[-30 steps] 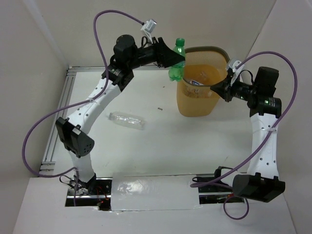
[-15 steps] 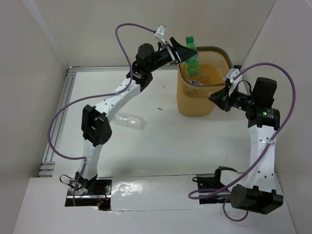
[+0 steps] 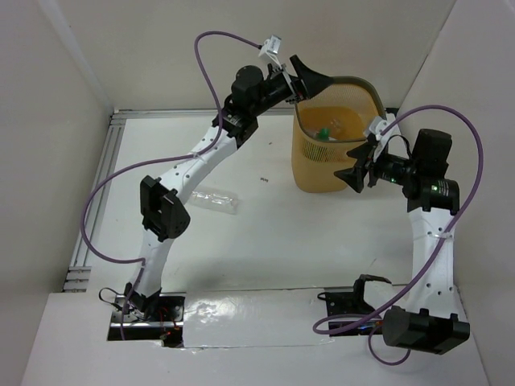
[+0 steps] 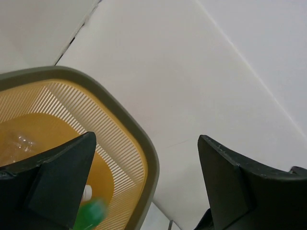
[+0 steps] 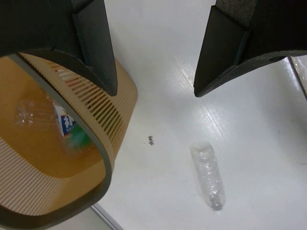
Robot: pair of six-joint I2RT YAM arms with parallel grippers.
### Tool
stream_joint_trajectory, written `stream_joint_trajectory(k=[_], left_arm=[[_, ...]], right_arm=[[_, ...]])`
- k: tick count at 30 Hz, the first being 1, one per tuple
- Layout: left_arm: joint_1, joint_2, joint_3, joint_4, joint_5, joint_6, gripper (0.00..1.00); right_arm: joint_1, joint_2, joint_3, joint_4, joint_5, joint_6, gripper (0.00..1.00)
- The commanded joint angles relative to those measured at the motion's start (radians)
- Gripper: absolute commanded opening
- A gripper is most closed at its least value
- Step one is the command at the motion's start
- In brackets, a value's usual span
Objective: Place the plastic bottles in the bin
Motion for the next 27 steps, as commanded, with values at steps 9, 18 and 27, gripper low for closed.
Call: stream_joint_trajectory(k=[9,18,27], left_arm=[[0.012,-0.179,-0.015,-0.096,-0.023,0.202,1.00],[0.054,-0.923,-0.782,-0.329,-0.314,0.439,1.00],[0.084,-1.518,-1.294,-0.724,-0.531,0.261,1.00]], right_arm=[[0.221,0.096,0.040,-0.044,0.011,-0.080,0.74],[0.591,0.243,0.026,0.047,0.293,-0.146,0.78],[0.876,0.505,-0.008,0.329,0.532,0.068,0.86]])
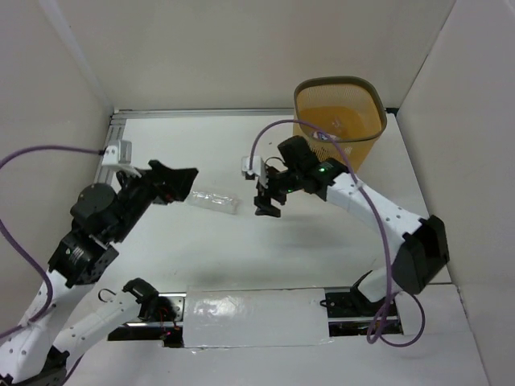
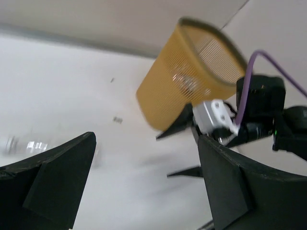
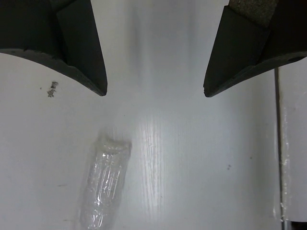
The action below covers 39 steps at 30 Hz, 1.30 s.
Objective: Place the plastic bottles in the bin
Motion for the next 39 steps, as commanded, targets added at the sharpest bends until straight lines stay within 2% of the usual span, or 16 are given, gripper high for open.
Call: stream_joint_trajectory(k=[1,4,5,10,17,27,39], left_arm=[[0.004,-0.077,-0.112,-0.255,-0.083,-0.092,1.00],[0.004,-0.189,-0.183,-0.346,-0.083,-0.177,1.00],[0.004,-0.233,-0.207,-0.393,-0.083,-0.213,1.00],[0.004,-0.323,-0.221,-0.484,-0.106,-0.261,1.00],[0.004,-0.314,-0.171,-0.553,-0.124,-0.230,1.00],[0.013,-0.286,-0.219,-0.533,-0.095,-0.241,1.00],[0.013,-0.275,-0.229,-0.524,-0.075,-0.250,1.00]], right_arm=[[0.038,0.112,0.024,0.184,0.126,0.113,0.89],[0.077,0.227,0.096,0.184,0.148,0.140,0.93],[0.087,0.254,0.132,0.184,0.161,0.152,1.00],[0.143,0.408,0.215,0.195,0.180,0.186,1.00],[0.165,0.547,0.291,0.230,0.230,0.267,1.00],[0.193,0.693,0.356,0.281,0.367,0.311,1.00],[0.193,0.730,0.397,0.301,0.366,0.350,1.00]])
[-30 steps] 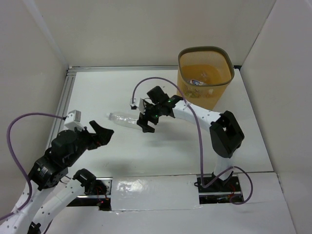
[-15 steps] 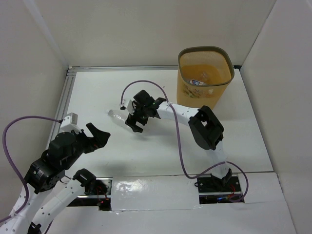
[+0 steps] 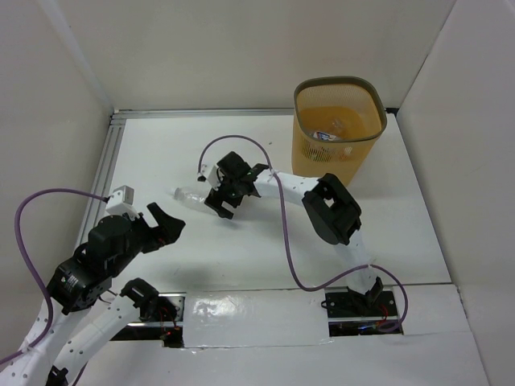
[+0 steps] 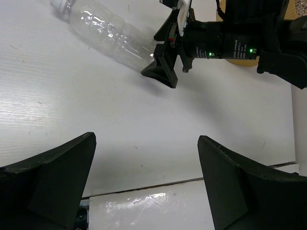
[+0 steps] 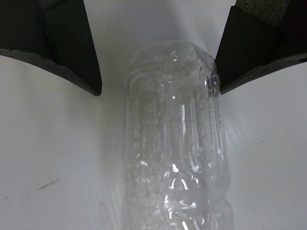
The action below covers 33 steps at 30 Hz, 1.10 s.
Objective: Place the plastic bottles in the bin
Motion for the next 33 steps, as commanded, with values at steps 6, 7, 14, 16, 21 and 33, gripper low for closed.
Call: stream_joint_trajectory(k=[6,7,14,16,21,33], left_arm=[[0.005,0.005,0.020,0.018,0.023,-0.017,1.00],[0.005,0.005,0.020,0.018,0.023,-0.017,1.00],[0.005,0.005,0.029,0.009,0.023,-0.035,1.00],[0.005,0.005,0.020,0.009,0.034,-0.044,1.00],[0.005,0.014,0.002,0.030,0.056,-0.053,1.00],[0.005,0.034,-0.057,0.285,0.295,0.042,0.99]], right_arm=[[0.029,0.049,0.122,0.058,-0.023,0.022,1.00],[0.029,0.058,0.131,0.058,-0.032,0.022,1.00],[0.038,0.088,0.142,0.039,-0.052,0.011,0.93],[0.028,0.097,0.142,0.028,-0.084,0.001,0.91],[0.005,0.071,0.142,-0.019,-0.156,-0.049,0.70],[-0.193,-0.171,0.482,-0.217,-0.389,-0.090,0.35]])
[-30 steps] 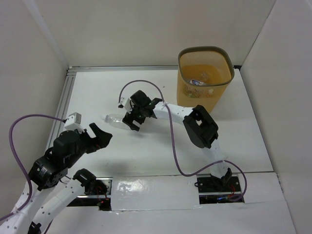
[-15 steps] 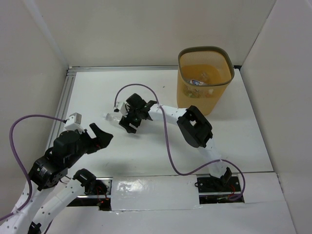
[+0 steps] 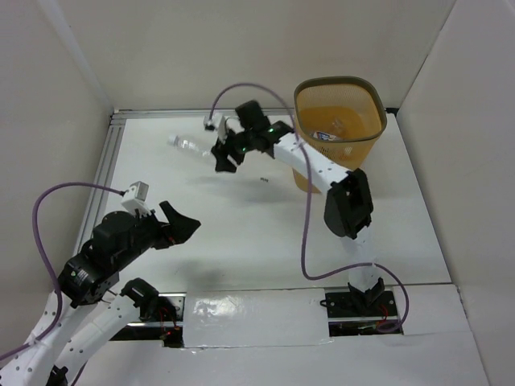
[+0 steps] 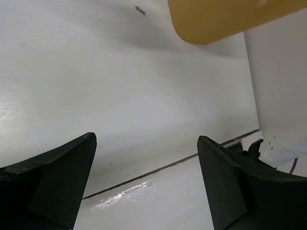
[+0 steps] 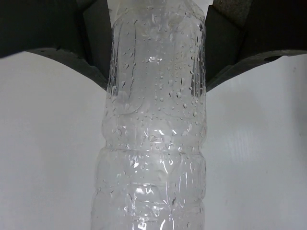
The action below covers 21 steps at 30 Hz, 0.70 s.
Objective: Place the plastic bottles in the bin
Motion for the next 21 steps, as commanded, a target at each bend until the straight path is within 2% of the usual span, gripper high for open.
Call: stream_joint_trajectory(k=[1,5,8,12,16,19,21], left_arm=[[0.005,0.034,-0.023,0.173,0.133,0.060,0.99],[0.005,0.094,-0.032,0.260,0.207,0.100,0.99],[0.005,0.145,-0.014,0.287,0.232,0.131,0.99],[0.005,0.186,-0.005,0.319,0.243,0.168,0.99],[0.005,0.209,-0.005,0.357,0.262,0.188,0.99],[0.005,0.250,-0.005,0.383,0.275,0.200,0.99],[0.005,0.272,-0.005,0.392,0.293,0.209,0.99]], right_arm=[[-0.091,-0.195,0.137,-0.012,-0.086,0.021,0.33],[-0.156,-0.315,0.149,0.045,-0.095,0.068,0.32],[-0.203,-0.413,0.131,0.091,-0.015,0.108,0.32],[-0.309,-0.539,0.009,0.149,0.150,0.141,0.33],[-0.521,-0.611,-0.055,0.125,0.131,0.184,0.33],[-0.601,-0.640,-0.114,0.076,0.071,0.184,0.33],[-0.667,-0.665,-0.185,0.065,0.024,0.175,0.37]])
